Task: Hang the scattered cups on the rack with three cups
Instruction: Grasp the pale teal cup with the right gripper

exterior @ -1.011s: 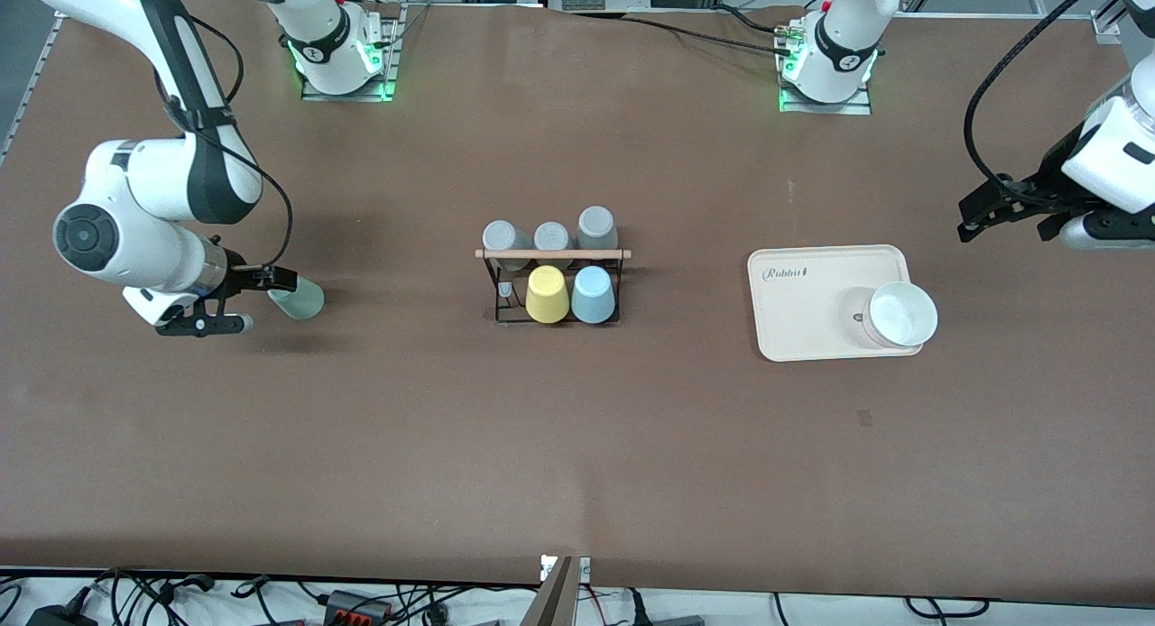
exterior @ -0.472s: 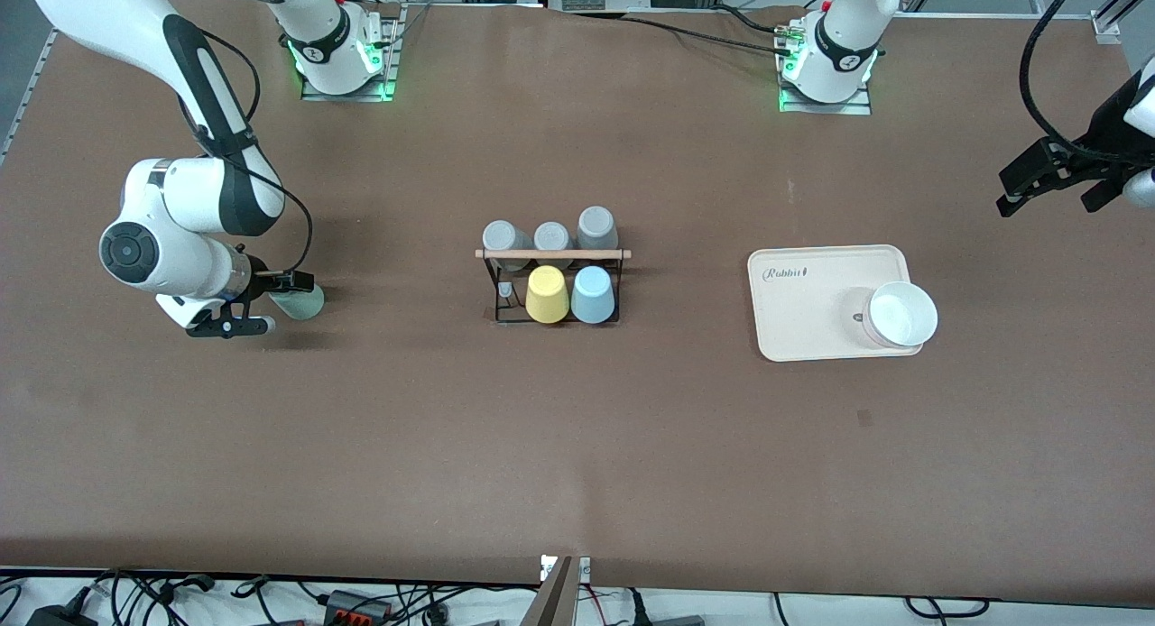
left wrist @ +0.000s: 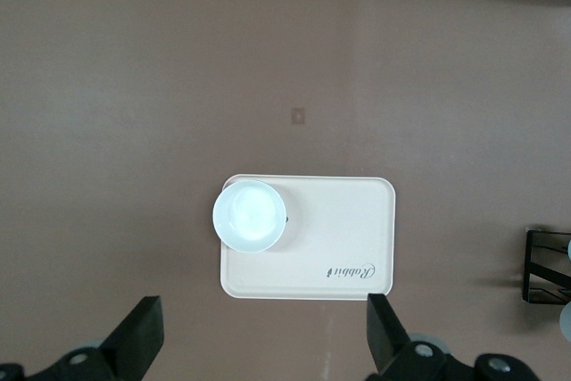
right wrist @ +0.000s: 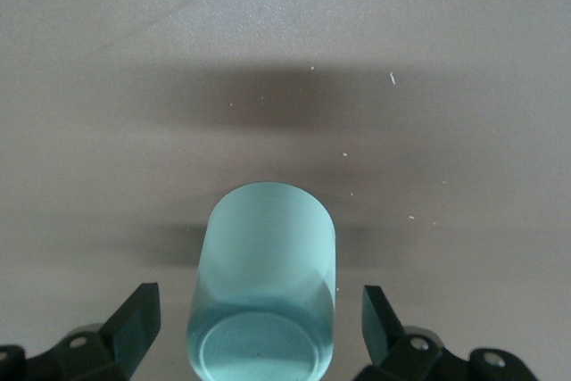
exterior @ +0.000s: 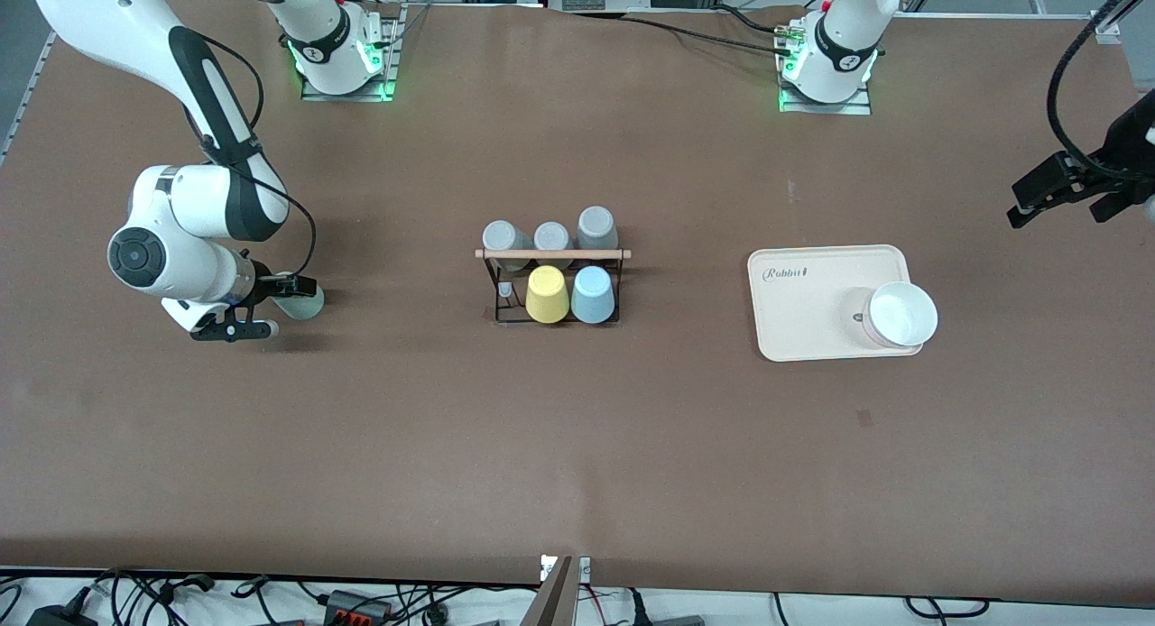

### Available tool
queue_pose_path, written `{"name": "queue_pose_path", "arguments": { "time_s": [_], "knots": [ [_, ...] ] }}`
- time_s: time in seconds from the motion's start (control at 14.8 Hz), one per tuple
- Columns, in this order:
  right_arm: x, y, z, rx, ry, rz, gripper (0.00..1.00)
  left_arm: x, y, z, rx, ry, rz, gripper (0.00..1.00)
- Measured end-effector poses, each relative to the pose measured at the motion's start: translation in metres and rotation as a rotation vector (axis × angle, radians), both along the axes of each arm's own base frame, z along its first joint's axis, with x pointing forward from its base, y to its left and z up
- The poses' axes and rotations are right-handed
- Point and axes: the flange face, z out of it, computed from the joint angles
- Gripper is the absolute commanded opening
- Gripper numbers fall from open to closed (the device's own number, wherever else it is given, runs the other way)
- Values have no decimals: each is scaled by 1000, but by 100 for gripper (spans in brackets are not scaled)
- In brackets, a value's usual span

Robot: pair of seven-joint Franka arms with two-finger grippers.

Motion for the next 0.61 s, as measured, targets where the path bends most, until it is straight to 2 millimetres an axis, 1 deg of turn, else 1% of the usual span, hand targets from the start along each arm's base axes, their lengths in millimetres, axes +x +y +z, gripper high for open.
{"name": "queue_pose_path", "arguments": {
  "time_s": [0.07, 0.27, 0.34, 0.4, 0.54, 0.61],
  "knots": [
    [0, 0, -1, 0, 1, 0, 93, -1, 2, 0, -1, 10, 1, 100],
    [0, 0, -2, 0, 3, 0, 51, -5, -2, 3, -2, 29, -10, 100],
    [0, 0, -2, 0, 3, 0, 41, -6, -4, 5, -2, 29, -13, 100],
    [0, 0, -2, 0, 3, -1, 34, -6, -4, 7, -2, 29, -13, 100],
    [2, 0, 3, 0, -5, 0, 27, -7, -3, 9, -2, 28, -12, 100],
    [4, 1, 6, 0, -3, 1, 26, -8, -3, 9, -2, 32, -11, 100]
  ]
}}
